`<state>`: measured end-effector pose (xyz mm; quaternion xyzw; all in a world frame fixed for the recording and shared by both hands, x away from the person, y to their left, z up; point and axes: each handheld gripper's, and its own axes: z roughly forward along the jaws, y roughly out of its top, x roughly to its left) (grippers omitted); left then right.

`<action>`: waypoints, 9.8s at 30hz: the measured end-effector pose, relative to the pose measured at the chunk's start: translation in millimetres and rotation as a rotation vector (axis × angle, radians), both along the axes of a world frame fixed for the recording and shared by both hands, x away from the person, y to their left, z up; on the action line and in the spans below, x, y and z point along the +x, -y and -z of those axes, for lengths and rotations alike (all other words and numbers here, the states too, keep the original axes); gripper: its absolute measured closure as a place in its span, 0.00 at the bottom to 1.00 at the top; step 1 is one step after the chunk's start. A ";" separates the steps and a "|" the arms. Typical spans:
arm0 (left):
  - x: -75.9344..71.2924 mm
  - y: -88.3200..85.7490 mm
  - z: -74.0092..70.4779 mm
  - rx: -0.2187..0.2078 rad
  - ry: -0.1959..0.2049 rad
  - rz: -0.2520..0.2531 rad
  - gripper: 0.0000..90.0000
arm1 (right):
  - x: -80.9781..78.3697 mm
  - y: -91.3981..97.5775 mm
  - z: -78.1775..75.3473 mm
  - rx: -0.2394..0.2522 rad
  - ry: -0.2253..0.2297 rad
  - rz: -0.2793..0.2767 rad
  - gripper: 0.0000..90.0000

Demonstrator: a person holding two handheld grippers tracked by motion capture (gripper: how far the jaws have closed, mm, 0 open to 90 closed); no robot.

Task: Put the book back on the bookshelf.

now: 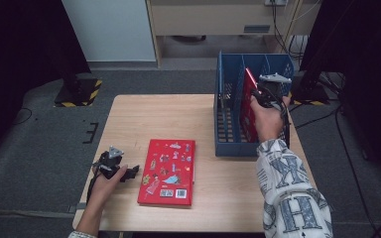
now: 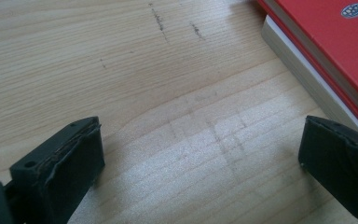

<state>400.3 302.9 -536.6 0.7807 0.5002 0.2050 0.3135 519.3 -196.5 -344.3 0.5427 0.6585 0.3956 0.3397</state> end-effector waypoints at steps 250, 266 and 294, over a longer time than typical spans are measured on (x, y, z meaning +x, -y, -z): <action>-1.6 62.9 -8.4 -0.217 -0.039 0.287 0.00 | -155.8 -158.5 185.8 -0.039 -0.348 -0.837 0.00; -2.3 61.5 -14.8 -0.220 -0.026 0.277 0.09 | -147.9 -163.1 183.6 -0.034 -0.352 -0.806 0.00; -16.9 50.8 -39.4 -0.212 0.047 0.235 0.28 | -145.6 -172.1 163.8 -0.059 -0.331 -0.763 0.12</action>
